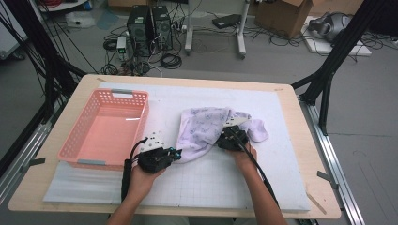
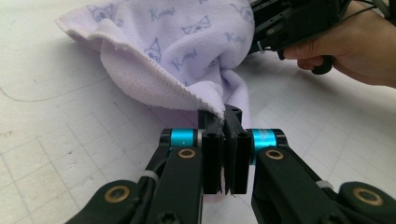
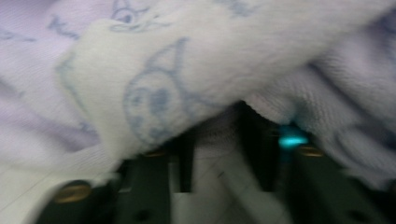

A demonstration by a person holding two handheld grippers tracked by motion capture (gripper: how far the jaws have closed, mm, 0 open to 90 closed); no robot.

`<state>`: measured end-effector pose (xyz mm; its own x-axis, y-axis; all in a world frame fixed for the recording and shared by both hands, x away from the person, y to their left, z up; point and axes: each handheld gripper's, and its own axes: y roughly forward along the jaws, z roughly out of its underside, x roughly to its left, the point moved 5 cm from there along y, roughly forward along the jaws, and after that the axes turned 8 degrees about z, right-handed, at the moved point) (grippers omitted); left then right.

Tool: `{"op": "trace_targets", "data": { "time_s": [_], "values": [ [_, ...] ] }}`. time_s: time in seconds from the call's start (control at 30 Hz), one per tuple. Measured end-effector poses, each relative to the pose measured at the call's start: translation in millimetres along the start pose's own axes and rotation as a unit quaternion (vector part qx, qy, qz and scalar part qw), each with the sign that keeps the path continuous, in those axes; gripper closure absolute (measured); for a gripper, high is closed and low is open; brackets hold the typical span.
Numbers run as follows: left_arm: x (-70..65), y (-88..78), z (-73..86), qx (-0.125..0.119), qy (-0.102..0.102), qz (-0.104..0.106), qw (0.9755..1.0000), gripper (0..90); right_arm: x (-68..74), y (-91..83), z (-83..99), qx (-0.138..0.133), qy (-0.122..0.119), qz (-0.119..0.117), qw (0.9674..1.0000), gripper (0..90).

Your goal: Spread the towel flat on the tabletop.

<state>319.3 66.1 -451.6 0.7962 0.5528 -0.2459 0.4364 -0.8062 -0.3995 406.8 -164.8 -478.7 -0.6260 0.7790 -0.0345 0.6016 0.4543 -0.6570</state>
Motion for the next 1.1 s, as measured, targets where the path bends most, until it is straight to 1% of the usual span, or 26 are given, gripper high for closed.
{"op": "trace_targets", "data": {
  "time_s": [0.07,0.13,0.17,0.27,0.33,0.37,0.4,0.43,0.47,0.53,0.63,0.7,0.73,0.77,0.8,0.83,0.87,0.9,0.93,0.97,1.0,1.03,1.07,1.1],
  "values": [
    [0.2,-1.7,-0.3,-0.004,-0.002,-0.001,1.0,86.5,-0.2,-3.0,0.5,0.007,0.002,-0.004,1.0,81.2],
    [0.2,-3.7,-0.1,-0.008,-0.004,0.002,1.0,86.5,-2.7,-12.8,3.1,0.015,0.011,-0.012,0.9998,81.2],
    [0.7,-4.9,0.4,-0.005,-0.002,0.001,1.0,86.5,-4.8,-20.5,5.7,0.014,0.018,-0.013,0.9997,81.1],
    [0.0,-3.6,2.1,-0.005,-0.007,0.009,0.9999,86.3,-12.6,-48.8,19.0,0.019,0.033,-0.01,0.9992,80.6],
    [-1.3,-1.9,2.8,-0.002,-0.008,0.013,0.9999,86.3,-15.7,-68.6,29.6,0.018,0.047,-0.018,0.9986,80.6],
    [-5.9,2.4,4.6,0.005,-0.004,0.023,0.9997,86.2,-16.3,-77.9,35.3,0.018,0.051,-0.019,0.9984,80.5],
    [-5.9,2.4,4.6,0.005,-0.004,0.023,0.9997,86.2,-15.9,-86.5,41.1,0.016,0.056,-0.023,0.998,80.6],
    [-12.2,8.3,7.6,0.013,-0.004,0.033,0.9994,86.2,-14.7,-94.6,47.5,0.017,0.057,-0.026,0.9979,80.6],
    [-14.7,10.9,9.6,0.02,-0.001,0.04,0.999,86.2,-13.3,-101.9,54.6,0.021,0.059,-0.028,0.9976,80.6],
    [-20.0,16.6,13.2,0.03,0.002,0.049,0.9983,86.1,-10.6,-114.7,68.8,0.026,0.072,-0.037,0.9964,80.6],
    [-27.0,23.2,17.7,0.046,0.003,0.065,0.9968,84.6,-7.1,-130.4,87.4,0.033,0.079,-0.03,0.9958,81.2],
    [-29.8,25.5,18.7,0.051,0.003,0.073,0.996,79.4,-3.1,-137.6,98.3,0.045,0.074,-0.031,0.9958,81.4],
    [-29.4,26.3,17.9,0.049,-0.001,0.07,0.9963,70.9,-0.5,-140.4,102.6,0.051,0.07,-0.036,0.9956,80.2],
    [-27.8,26.3,16.8,0.048,-0.006,0.064,0.9968,60.9,2.0,-142.7,105.1,0.051,0.065,-0.044,0.9956,77.2],
    [-27.8,26.3,16.8,0.048,-0.006,0.064,0.9968,54.5,2.7,-145.2,105.5,0.044,0.063,-0.046,0.996,73.0],
    [-22.8,24.4,14.0,0.039,-0.01,0.041,0.9983,50.2,1.2,-148.0,103.9,0.032,0.064,-0.043,0.9965,69.4],
    [-19.8,23.0,12.4,0.033,-0.014,0.033,0.9988,47.0,-1.7,-151.0,100.8,0.015,0.069,-0.043,0.9966,66.5],
    [-16.7,21.7,10.6,0.025,-0.022,0.027,0.9991,44.2,-5.8,-153.3,96.8,-0.005,0.078,-0.04,0.9961,65.1],
    [-13.9,20.3,9.1,0.02,-0.026,0.022,0.9992,42.5,-11.4,-154.6,93.0,-0.023,0.081,-0.033,0.9959,65.3],
    [-11.6,19.7,7.9,0.014,-0.028,0.018,0.9994,42.4,-16.8,-154.3,89.8,-0.034,0.082,-0.022,0.9958,67.4],
    [-11.6,19.7,7.9,0.014,-0.028,0.018,0.9994,42.2,-23.1,-151.6,87.5,-0.037,0.083,-0.009,0.9958,70.7],
    [-7.5,21.0,6.9,0.006,-0.032,0.007,0.9995,41.9,-29.1,-147.1,85.8,-0.036,0.087,0.005,0.9956,72.3],
    [-5.4,22.9,7.3,0.007,-0.032,0.005,0.9995,42.0,-33.7,-140.9,83.6,-0.034,0.093,0.013,0.995,72.9],
    [-5.4,22.9,7.3,0.007,-0.032,0.005,0.9995,41.9,-37.0,-133.8,81.3,-0.03,0.093,0.02,0.995,73.4]
  ]
}}
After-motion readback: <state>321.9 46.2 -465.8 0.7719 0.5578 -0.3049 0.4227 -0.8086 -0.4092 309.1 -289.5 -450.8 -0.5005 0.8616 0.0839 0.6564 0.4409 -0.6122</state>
